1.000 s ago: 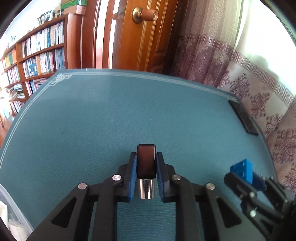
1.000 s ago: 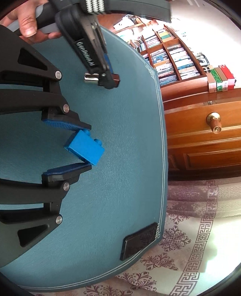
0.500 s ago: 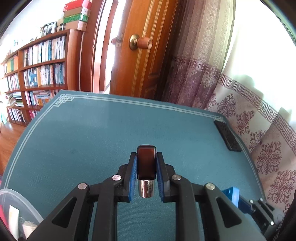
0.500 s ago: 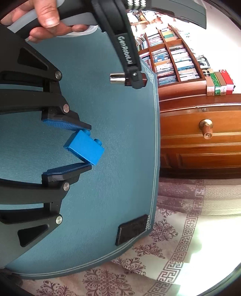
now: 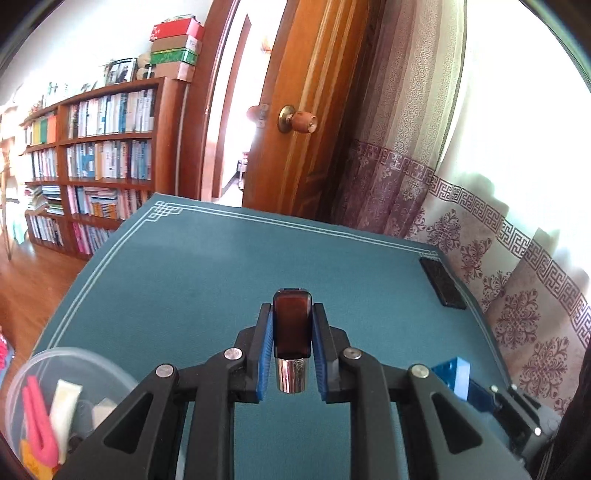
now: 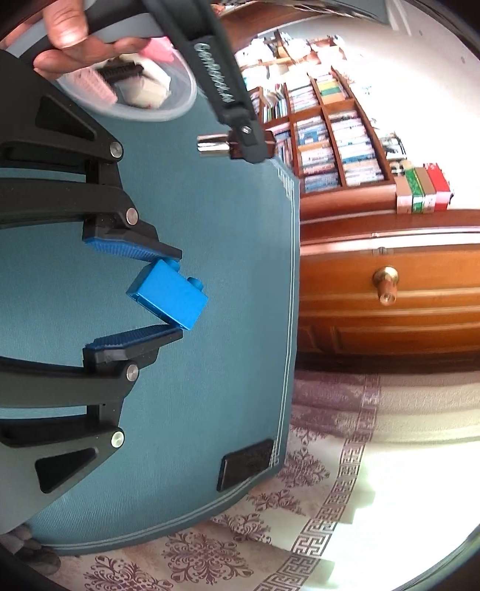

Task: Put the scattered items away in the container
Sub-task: 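Carry the lipstick to the container with the left tool while the right tool carries the blue brick, then drop the lipstick into the container with the left tool while the right tool drops the blue brick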

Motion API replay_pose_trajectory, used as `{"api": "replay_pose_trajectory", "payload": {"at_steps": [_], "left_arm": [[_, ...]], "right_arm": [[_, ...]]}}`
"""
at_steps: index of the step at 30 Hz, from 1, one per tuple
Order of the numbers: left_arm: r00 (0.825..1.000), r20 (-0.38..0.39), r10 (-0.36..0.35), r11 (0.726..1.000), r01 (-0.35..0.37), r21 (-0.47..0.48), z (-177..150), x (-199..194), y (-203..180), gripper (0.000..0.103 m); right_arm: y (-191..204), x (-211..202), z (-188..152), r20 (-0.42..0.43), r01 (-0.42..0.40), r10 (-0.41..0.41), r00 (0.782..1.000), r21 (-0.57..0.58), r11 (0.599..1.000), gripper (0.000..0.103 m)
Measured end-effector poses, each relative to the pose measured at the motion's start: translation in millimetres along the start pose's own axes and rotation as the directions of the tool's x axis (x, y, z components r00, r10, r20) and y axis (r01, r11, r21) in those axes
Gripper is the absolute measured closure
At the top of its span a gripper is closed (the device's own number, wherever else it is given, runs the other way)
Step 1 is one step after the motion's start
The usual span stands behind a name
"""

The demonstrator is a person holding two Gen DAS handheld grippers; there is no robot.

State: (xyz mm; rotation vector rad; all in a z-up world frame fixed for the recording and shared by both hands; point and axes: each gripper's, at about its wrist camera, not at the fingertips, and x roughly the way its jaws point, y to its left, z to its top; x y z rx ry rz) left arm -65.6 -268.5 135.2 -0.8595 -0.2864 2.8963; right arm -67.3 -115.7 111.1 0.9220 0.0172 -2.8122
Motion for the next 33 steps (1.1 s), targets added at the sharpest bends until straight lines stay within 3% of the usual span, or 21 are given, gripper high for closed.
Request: {"api": "replay_pose_trajectory", "payload": {"at_steps": [10,19,25,33], "left_arm": [[0.988,0.023,0.154,0.988,-0.154,-0.004,-21.4,-52.2,63.1,0.080],[0.962,-0.027,0.272,0.960,-0.273,-0.057,-43.6,-79.1,132.9,0.080],[0.963,-0.078,0.256,0.960,-0.263,-0.097,-58.4,-78.8,157.0,0.080],[0.967,-0.108,0.233,0.965,-0.243,-0.097,-63.4,-73.0,160.5,0.080]], "right_arm": [[55.4,-2.1,-3.9,-0.016,-0.157,0.157,0.988,-0.030,0.987,0.065],[120.8,2.9,-6.4,-0.061,-0.336,0.331,0.941,-0.079,0.939,0.065],[155.5,11.1,-19.8,-0.130,-0.401,0.387,0.913,-0.099,0.911,0.065],[174.1,17.3,-33.2,-0.174,-0.430,0.408,0.896,-0.111,0.896,0.065]]}}
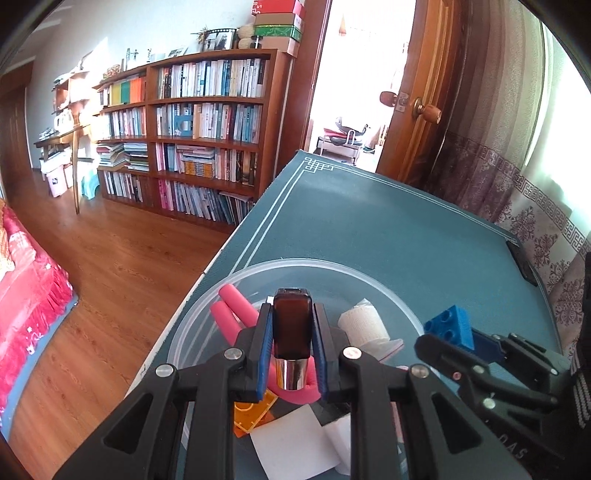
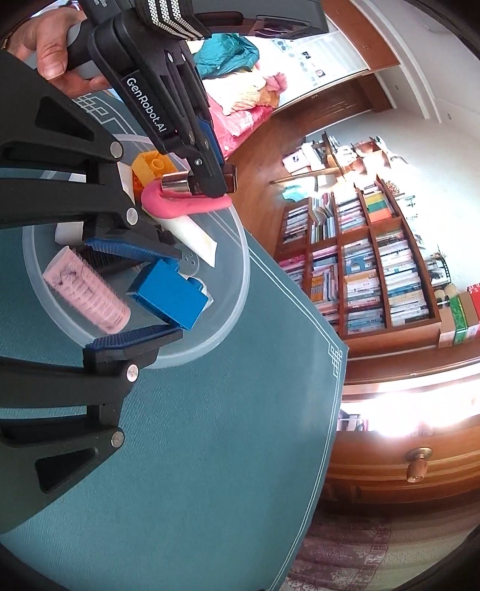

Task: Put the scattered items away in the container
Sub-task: 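Drop the lipstick into the container with the left tool while the right tool drops the blue brick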

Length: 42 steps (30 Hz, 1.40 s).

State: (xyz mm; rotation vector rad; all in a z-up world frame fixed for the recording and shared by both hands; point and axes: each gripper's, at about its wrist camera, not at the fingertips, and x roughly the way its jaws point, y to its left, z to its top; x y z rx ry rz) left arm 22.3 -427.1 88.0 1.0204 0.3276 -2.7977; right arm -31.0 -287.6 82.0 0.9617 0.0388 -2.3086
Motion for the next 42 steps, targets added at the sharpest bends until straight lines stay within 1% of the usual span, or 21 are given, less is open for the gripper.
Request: {"api": "replay_pose_trajectory", "payload": {"at_steps": [3,4,5,6,7,8,10,11,12,13,14,16,18,20,23,27,32,35,40,41,42], "left_arm": [[1.000,-0.011,-0.014,1.000,0.014,0.001,-2.2,1.7,-1.0,0.077],[0.999,-0.018,-0.026,1.000,0.026,-0.004,-3.0,2.5,0.3,0.072],[0.999,-0.025,-0.041,0.999,0.041,-0.011,-3.9,3.6,0.3,0.063],[0.998,-0.032,-0.059,0.998,0.058,-0.020,-4.8,5.0,0.5,0.059],[0.997,-0.035,-0.072,0.997,0.071,-0.027,-5.4,5.9,0.5,0.051],[0.996,-0.038,-0.084,0.996,0.082,-0.033,-6.2,6.9,0.7,0.046],[0.996,-0.043,-0.084,0.996,0.083,-0.036,-7.5,7.4,0.7,0.041],[0.996,-0.042,-0.081,0.996,0.079,-0.036,-7.6,7.1,1.5,0.035],[0.996,-0.038,-0.074,0.997,0.073,-0.035,-7.5,6.3,1.9,0.032],[0.997,-0.033,-0.065,0.997,0.064,-0.034,-7.8,4.9,2.5,0.024],[0.998,-0.024,-0.051,0.998,0.050,-0.029,-8.1,2.0,2.9,0.023],[1.000,-0.012,-0.021,1.000,0.020,-0.019,-8.5,-2.8,3.5,0.022],[1.000,-0.001,0.012,1.000,-0.012,-0.012,-9.8,-6.4,4.2,0.020],[0.998,0.012,0.060,0.998,-0.060,-0.004,-11.6,-10.1,4.5,0.016],[0.993,0.042,0.106,0.994,-0.106,-0.003,-13.8,-16.1,7.9,0.013],[0.986,0.068,0.152,0.988,-0.153,0.002,-13.7,-23.3,7.2,0.013],[0.966,0.108,0.234,0.971,-0.238,0.025,-12.9,-31.7,-1.4,0.012],[0.959,0.119,0.257,0.964,-0.262,0.033,-13.7,-35.1,-5.8,0.012],[0.950,0.119,0.287,0.956,-0.292,0.019,-16.5,-39.9,-8.8,0.012],[0.947,0.121,0.297,0.953,-0.301,0.019,-17.7,-41.6,-9.9,0.012],[0.940,0.128,0.315,0.947,-0.320,0.020,-18.8,-43.5,-11.5,0.012]], "right_arm": [[2.1,3.9,-2.5,-0.014,-0.010,0.010,1.000,-0.008,1.000,0.065],[3.3,4.8,-4.1,-0.018,-0.014,0.014,1.000,-0.013,1.000,0.065],[2.7,6.9,-2.9,-0.020,-0.016,0.016,1.000,-0.018,1.000,0.065],[3.5,7.4,-4.5,-0.022,-0.015,0.014,1.000,-0.023,1.000,0.065],[3.8,6.8,-6.1,-0.023,-0.012,0.011,1.000,-0.028,1.000,0.065],[4.9,6.3,-7.9,-0.022,-0.009,0.008,1.000,-0.032,0.999,0.065],[4.5,5.4,-10.7,-0.022,-0.005,0.004,1.000,-0.035,0.999,0.065],[4.3,4.9,-11.8,-0.025,-0.006,0.005,1.000,-0.033,0.999,0.065],[3.2,4.9,-12.9,-0.029,-0.008,0.007,1.000,-0.028,1.000,0.065],[2.8,5.0,-13.7,-0.033,-0.011,0.011,0.999,-0.023,1.000,0.065],[1.5,5.0,-14.5,-0.038,-0.017,0.016,0.999,-0.015,1.000,0.065],[-0.9,4.9,-16.1,-0.047,-0.025,0.025,0.999,0.003,1.000,0.060],[-2.3,2.7,-17.1,-0.041,-0.037,0.037,0.998,0.017,0.999,0.052],[-1.6,-1.3,-17.8,-0.030,-0.042,0.043,0.999,0.019,0.999,0.049],[-1.2,-6.5,-18.5,-0.017,-0.042,0.043,0.999,0.012,0.999,0.045],[-4.1,-13.6,-21.4,-0.004,-0.040,0.040,0.999,0.024,0.999,0.045],[-7.9,-24.2,-25.4,0.017,-0.026,0.026,1.000,0.032,0.999,0.045],[-9.6,-33.0,-29.2,0.034,-0.014,0.013,0.999,0.031,0.999,0.045],[-13.9,-46.2,-35.0,0.057,-0.008,0.005,0.998,0.040,0.999,0.045],[-15.1,-48.6,-35.7,0.060,-0.008,0.005,0.998,0.043,0.999,0.045],[-16.4,-51.1,-37.1,0.063,-0.009,0.006,0.998,0.046,0.999,0.045]]}}
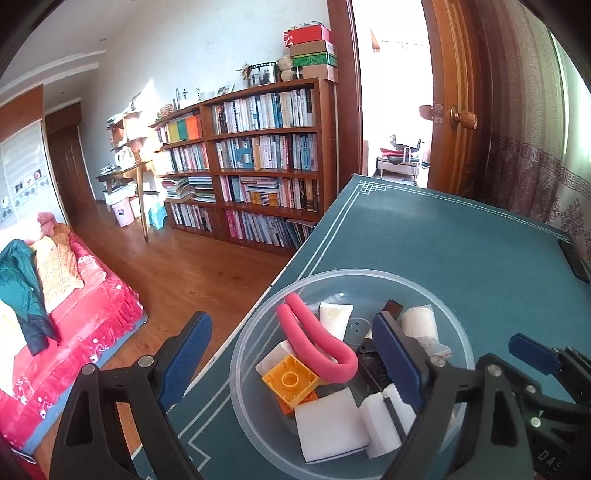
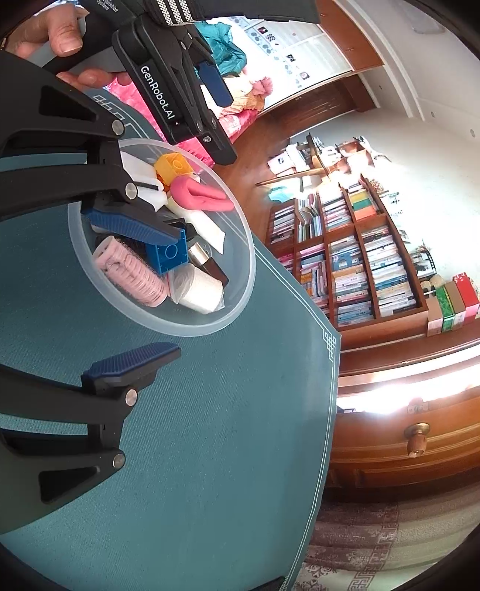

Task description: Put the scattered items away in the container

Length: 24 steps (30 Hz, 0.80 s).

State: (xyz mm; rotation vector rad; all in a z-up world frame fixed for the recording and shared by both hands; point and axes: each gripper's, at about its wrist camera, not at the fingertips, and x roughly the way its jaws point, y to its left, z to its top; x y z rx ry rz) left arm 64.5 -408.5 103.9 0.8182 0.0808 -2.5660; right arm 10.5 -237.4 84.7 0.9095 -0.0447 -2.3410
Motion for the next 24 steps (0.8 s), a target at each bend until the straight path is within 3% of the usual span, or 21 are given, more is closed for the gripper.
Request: {"api": "replay_pose_trajectory", "payload": {"at_steps": [4,16,22,24], "left_arm": [[0.999,0.023,0.049,0.998,-0.050,0.024,-2.6,-8.5,-5.3,0.012],[0.999,0.028,0.038,0.999,-0.038,0.007,-9.3,-31.0,-8.8,0.012],[0.998,0.036,0.049,0.999,-0.050,0.013,-15.2,-42.2,-10.4,0.012],[0.998,0.035,0.046,0.999,-0.046,0.005,-17.1,-45.7,-8.5,0.012]], "right_arm": [[-3.3,-6.4,-2.6,0.008,-0.001,0.001,1.000,0.013,1.000,0.044],[-1.7,-35.0,-16.2,0.070,0.028,-0.027,0.997,-0.011,1.000,0.044],[6.7,-52.1,-21.4,0.126,0.084,-0.077,0.989,-0.051,0.995,0.028],[9.4,-53.7,-22.1,0.116,0.093,-0.086,0.990,-0.056,0.994,0.018]]}}
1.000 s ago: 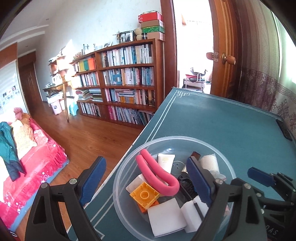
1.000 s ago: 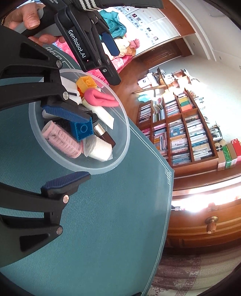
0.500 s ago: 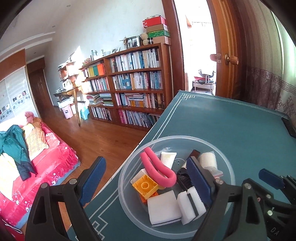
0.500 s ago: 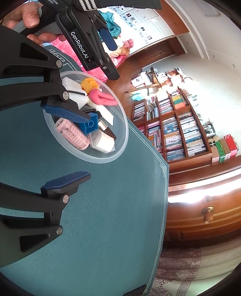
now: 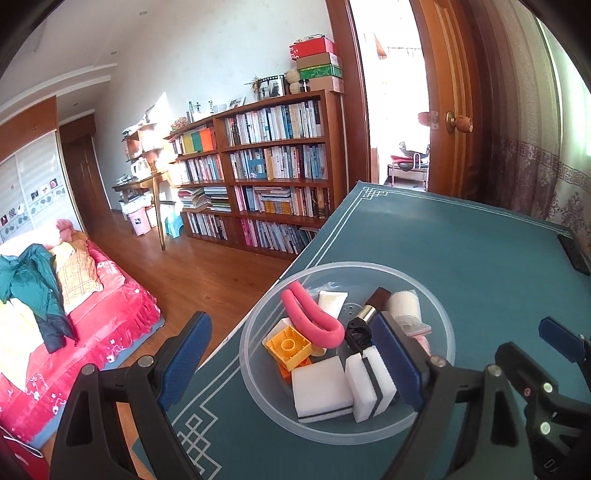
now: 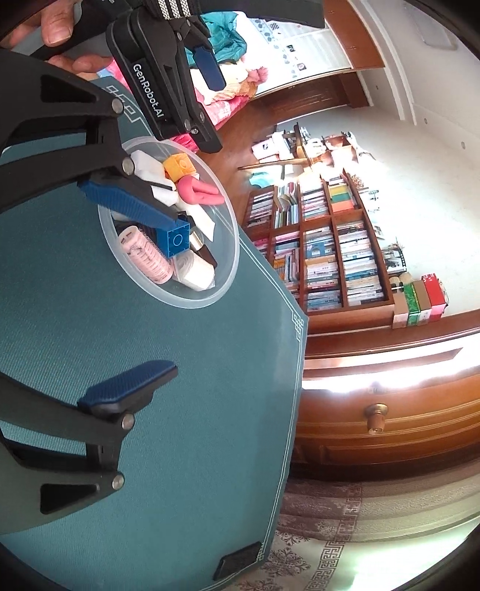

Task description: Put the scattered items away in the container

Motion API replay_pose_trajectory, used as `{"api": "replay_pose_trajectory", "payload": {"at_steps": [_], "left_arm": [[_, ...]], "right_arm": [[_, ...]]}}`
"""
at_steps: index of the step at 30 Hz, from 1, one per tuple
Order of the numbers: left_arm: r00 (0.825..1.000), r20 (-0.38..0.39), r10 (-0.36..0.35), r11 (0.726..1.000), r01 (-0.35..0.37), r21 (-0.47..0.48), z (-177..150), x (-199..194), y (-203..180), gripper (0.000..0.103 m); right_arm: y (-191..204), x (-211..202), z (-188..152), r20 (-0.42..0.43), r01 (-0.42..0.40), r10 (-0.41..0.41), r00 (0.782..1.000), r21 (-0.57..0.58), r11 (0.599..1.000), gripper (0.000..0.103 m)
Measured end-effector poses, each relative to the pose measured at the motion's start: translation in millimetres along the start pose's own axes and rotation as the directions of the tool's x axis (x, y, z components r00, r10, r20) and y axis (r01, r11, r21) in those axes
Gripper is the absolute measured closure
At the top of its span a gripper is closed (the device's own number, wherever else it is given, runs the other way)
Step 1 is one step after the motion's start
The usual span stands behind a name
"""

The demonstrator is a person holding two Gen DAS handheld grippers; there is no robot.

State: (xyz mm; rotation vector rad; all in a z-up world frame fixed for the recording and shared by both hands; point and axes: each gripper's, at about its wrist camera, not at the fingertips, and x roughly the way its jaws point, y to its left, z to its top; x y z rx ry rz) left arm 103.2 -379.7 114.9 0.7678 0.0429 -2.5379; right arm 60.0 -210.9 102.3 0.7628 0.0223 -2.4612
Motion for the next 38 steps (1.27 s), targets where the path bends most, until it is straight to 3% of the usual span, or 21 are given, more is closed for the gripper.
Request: {"api": "replay_pose_trajectory", "payload": {"at_steps": [11,21,26,33,38], "left_arm": [[0.996,-0.087,-0.020,0.999,0.015,-0.051,-19.1,8.4,21.1,0.012],[0.995,-0.099,0.010,0.999,-0.014,-0.040,-32.4,9.3,31.5,0.012],[0.994,-0.106,0.018,0.999,-0.023,-0.044,-34.7,11.5,35.2,0.012],[0.993,-0.116,0.027,0.998,-0.033,-0.048,-36.6,14.6,37.0,0.012],[0.992,-0.121,0.028,0.998,-0.034,-0.045,-38.7,15.9,36.4,0.012]], "right_arm": [[1.6,8.7,-6.9,-0.053,-0.024,0.024,0.998,0.009,1.000,0.017],[15.1,16.9,-14.1,-0.071,-0.012,0.009,0.997,-0.035,0.999,0.011],[22.2,18.5,-12.5,-0.074,0.021,-0.026,0.997,-0.063,0.998,0.002],[16.2,14.5,-9.7,-0.060,-0.070,0.069,0.996,-0.005,0.998,0.000],[19.8,20.0,-10.6,-0.082,-0.051,0.049,0.995,-0.022,0.998,0.000]]}}
